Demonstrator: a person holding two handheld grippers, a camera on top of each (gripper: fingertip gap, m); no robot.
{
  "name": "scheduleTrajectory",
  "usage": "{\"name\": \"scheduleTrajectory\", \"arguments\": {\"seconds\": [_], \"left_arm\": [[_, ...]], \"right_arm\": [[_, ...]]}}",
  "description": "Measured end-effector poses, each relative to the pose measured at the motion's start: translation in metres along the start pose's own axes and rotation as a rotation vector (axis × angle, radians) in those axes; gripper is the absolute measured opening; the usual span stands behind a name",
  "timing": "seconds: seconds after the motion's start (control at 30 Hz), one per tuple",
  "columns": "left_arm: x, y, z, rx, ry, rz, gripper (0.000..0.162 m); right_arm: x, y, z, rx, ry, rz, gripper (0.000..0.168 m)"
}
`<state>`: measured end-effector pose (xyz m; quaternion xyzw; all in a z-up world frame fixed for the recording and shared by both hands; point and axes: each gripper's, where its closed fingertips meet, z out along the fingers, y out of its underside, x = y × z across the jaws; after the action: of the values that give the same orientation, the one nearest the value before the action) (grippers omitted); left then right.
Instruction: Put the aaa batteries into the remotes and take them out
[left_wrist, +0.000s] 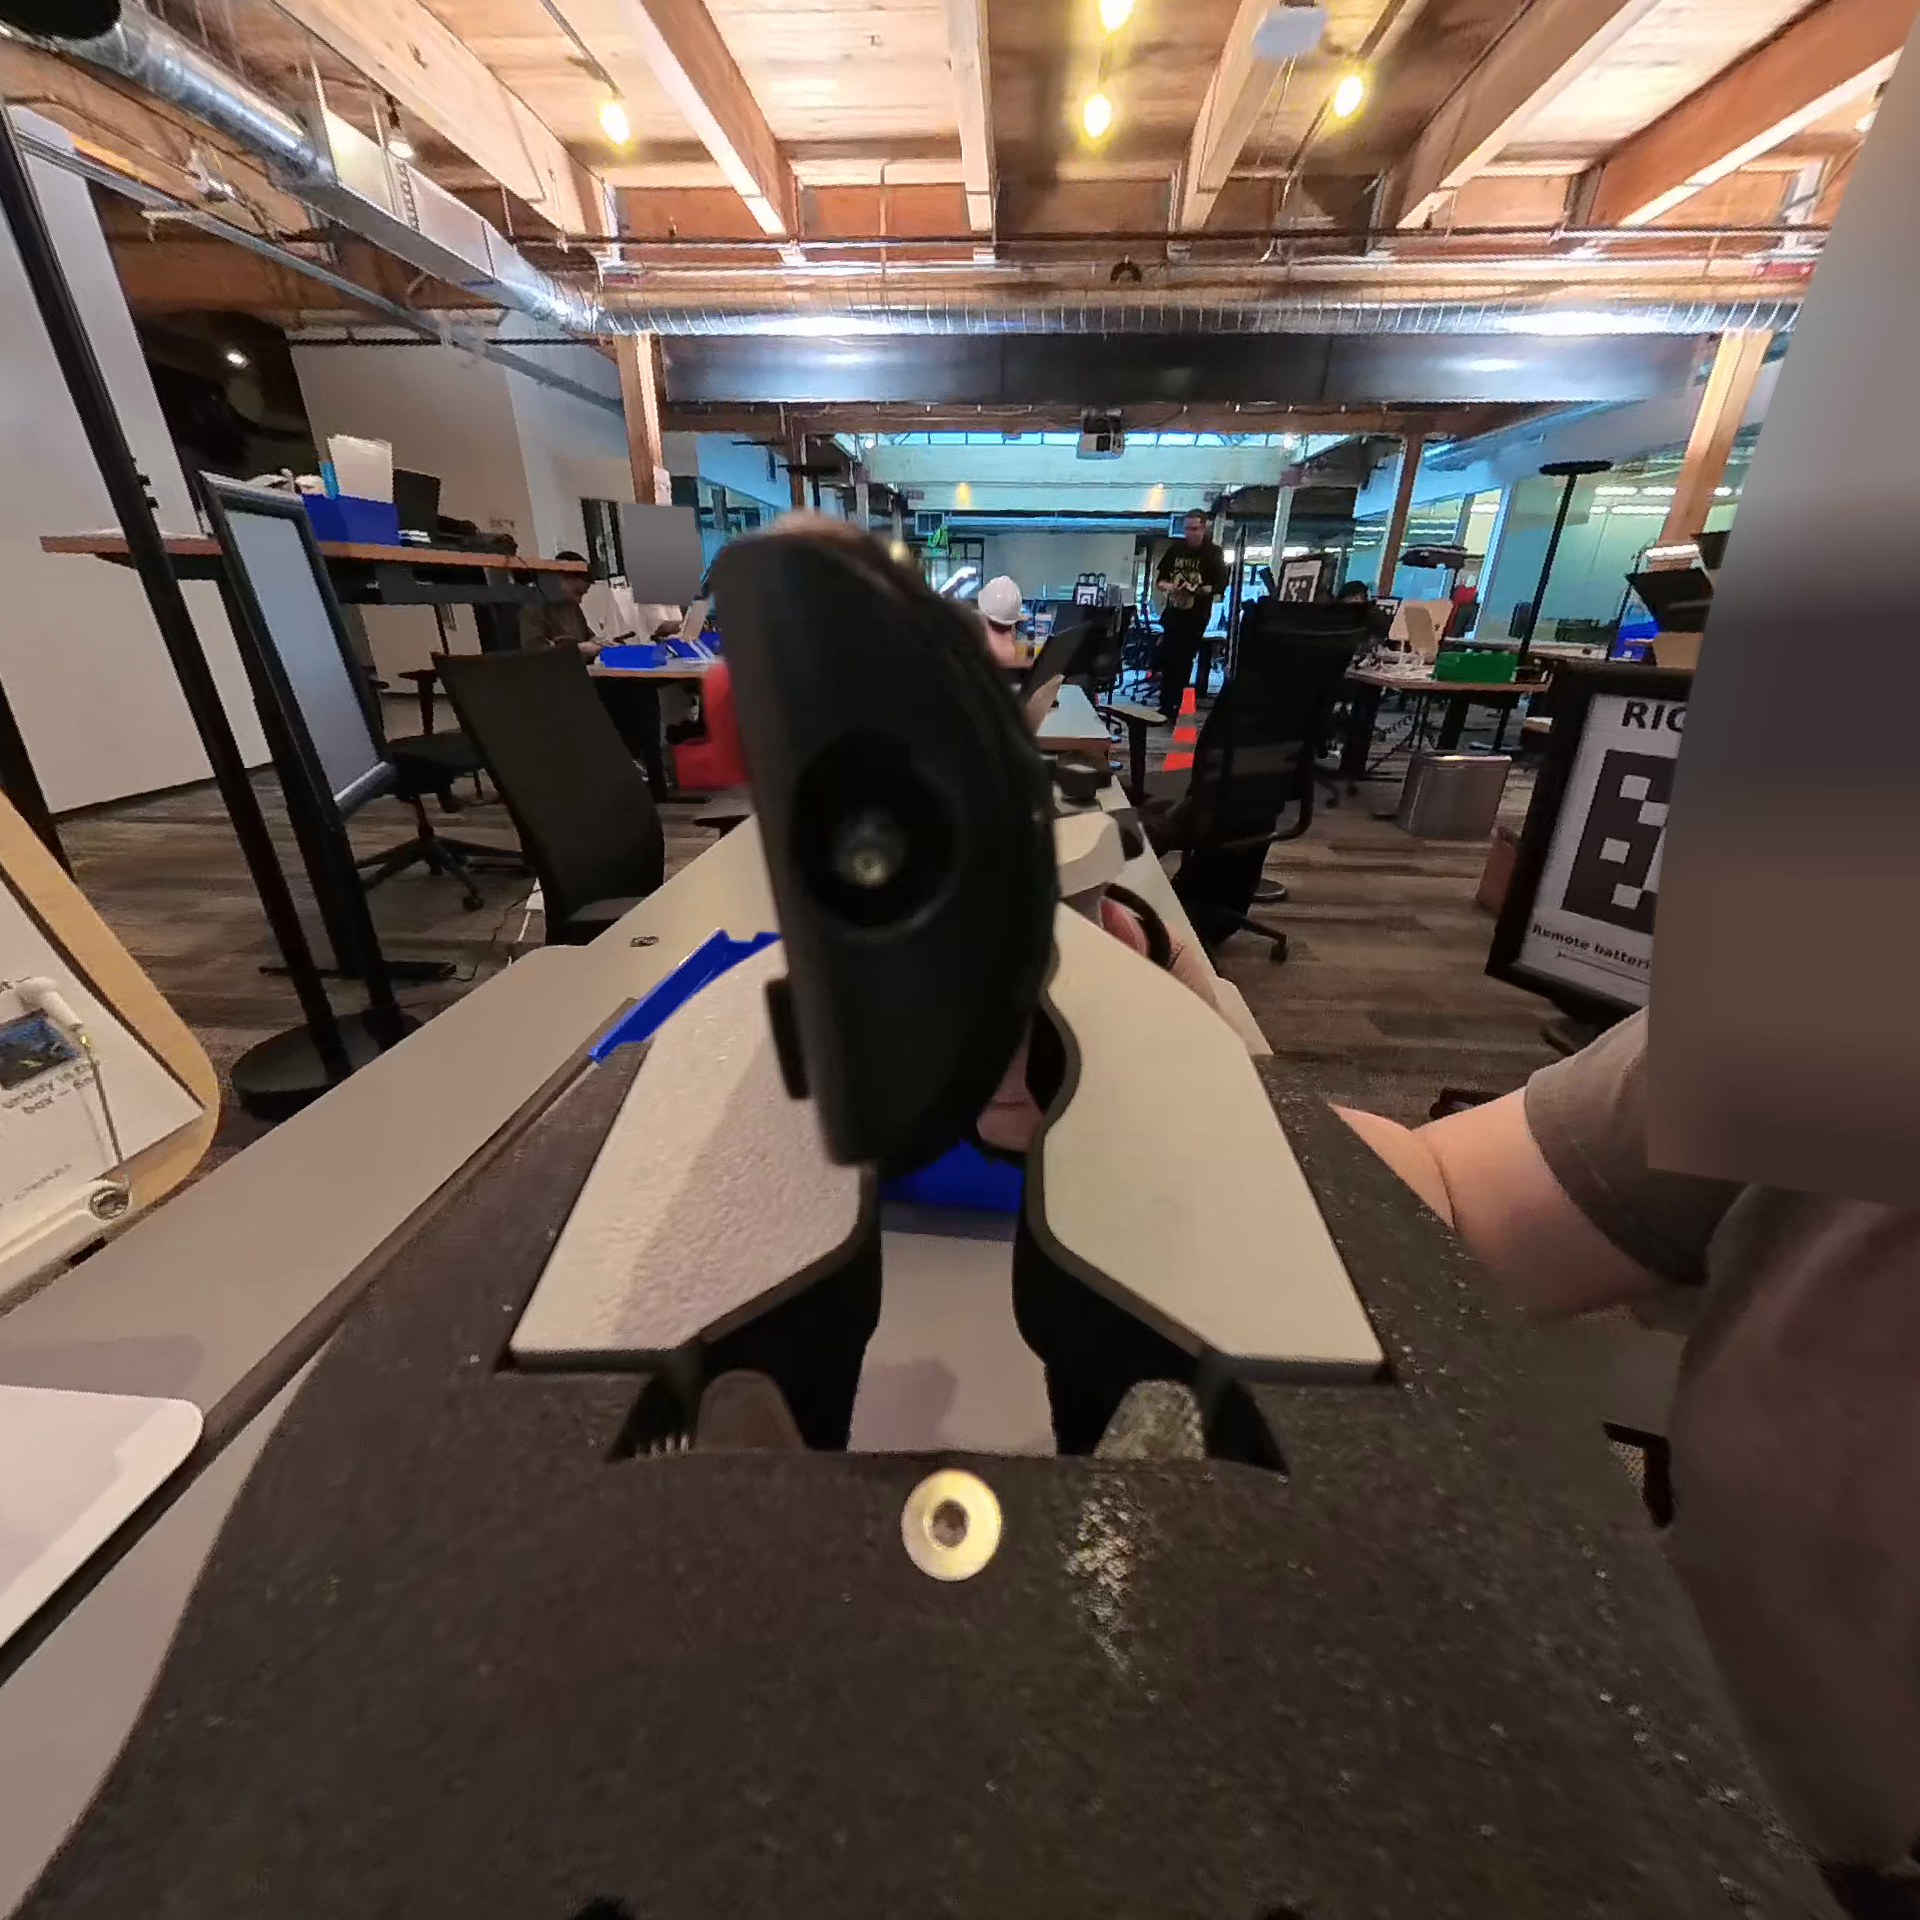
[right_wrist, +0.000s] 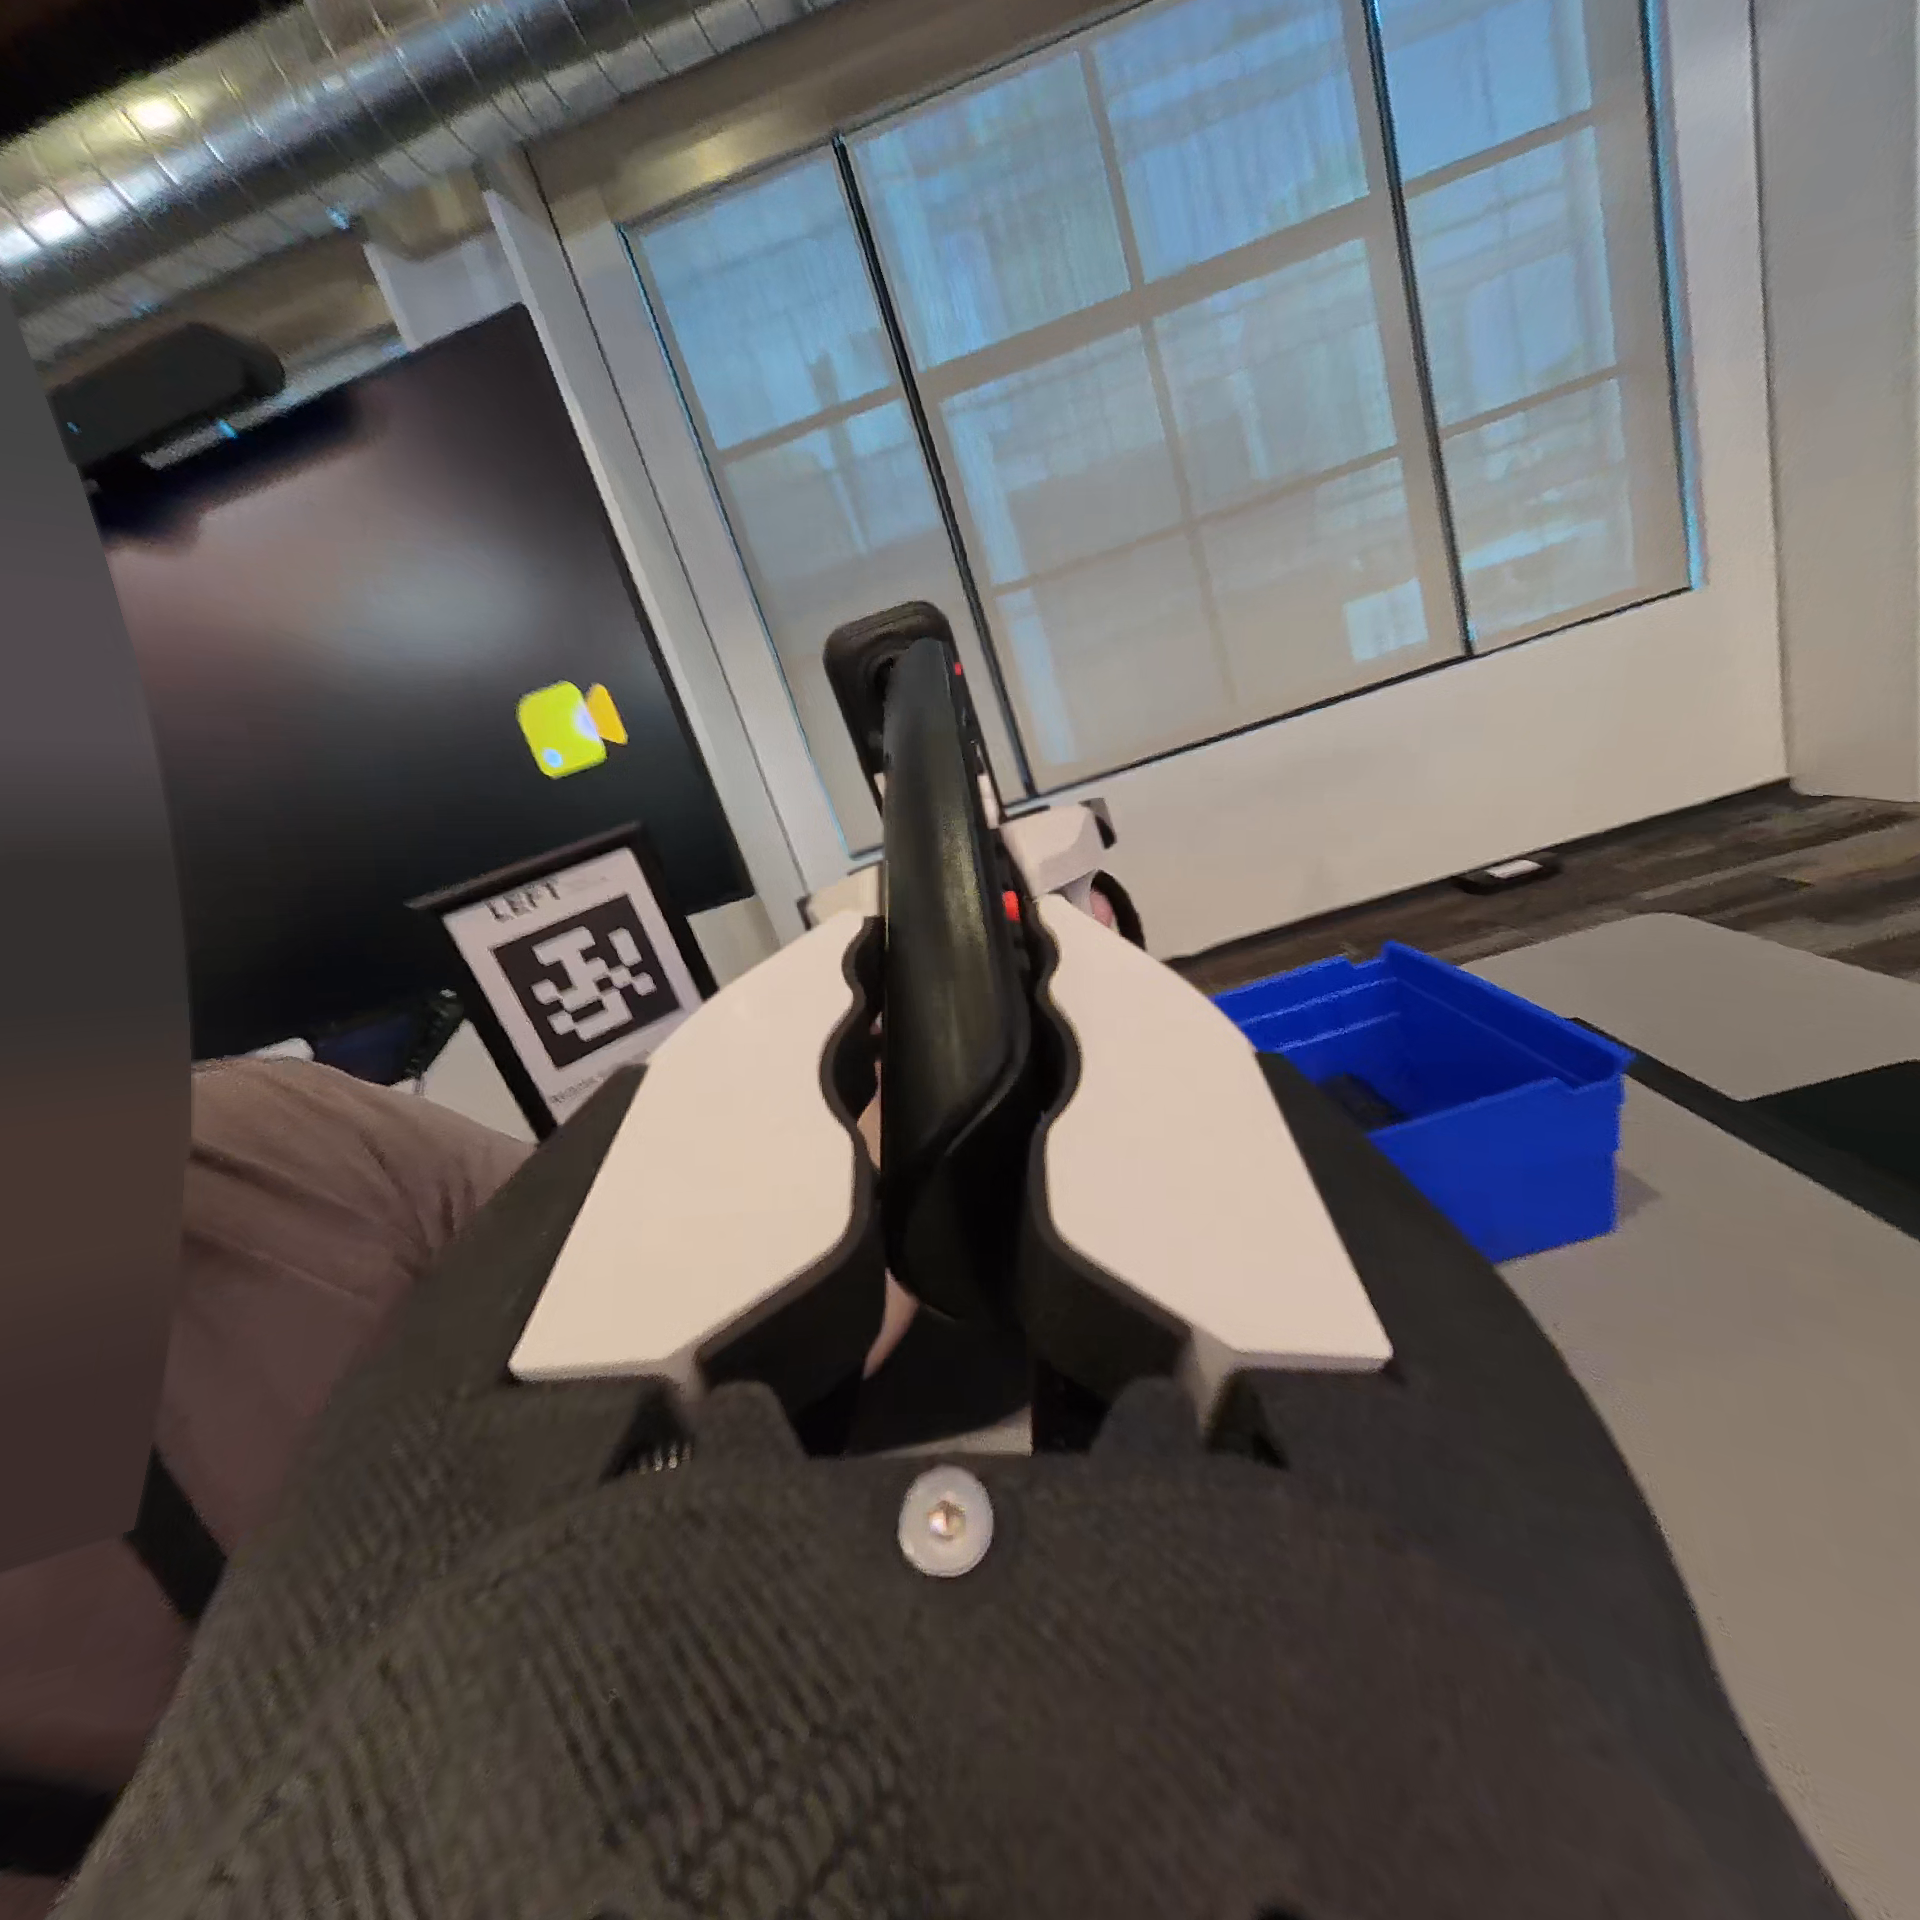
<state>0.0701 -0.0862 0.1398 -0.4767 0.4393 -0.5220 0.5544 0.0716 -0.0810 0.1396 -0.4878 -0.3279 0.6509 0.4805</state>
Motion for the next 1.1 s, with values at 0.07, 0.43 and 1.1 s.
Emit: {"name": "scheduleTrajectory", "arguments": {"seconds": [0.07,0.43,1.1], "left_arm": [[-0.001,0.003,-0.002,-0.037,0.006,-0.012,0.025],[0.002,0.018,-0.001,-0.140,0.043,-0.046,0.024],[0.010,0.044,0.002,-0.302,0.107,-0.053,0.023]], "right_arm": [[0.003,0.002,0.000,0.001,-0.021,0.044,0.027],[0.006,0.030,-0.002,-0.273,0.031,-0.018,0.032],[0.005,0.049,-0.017,-0.507,0.108,-0.121,0.027]]}}
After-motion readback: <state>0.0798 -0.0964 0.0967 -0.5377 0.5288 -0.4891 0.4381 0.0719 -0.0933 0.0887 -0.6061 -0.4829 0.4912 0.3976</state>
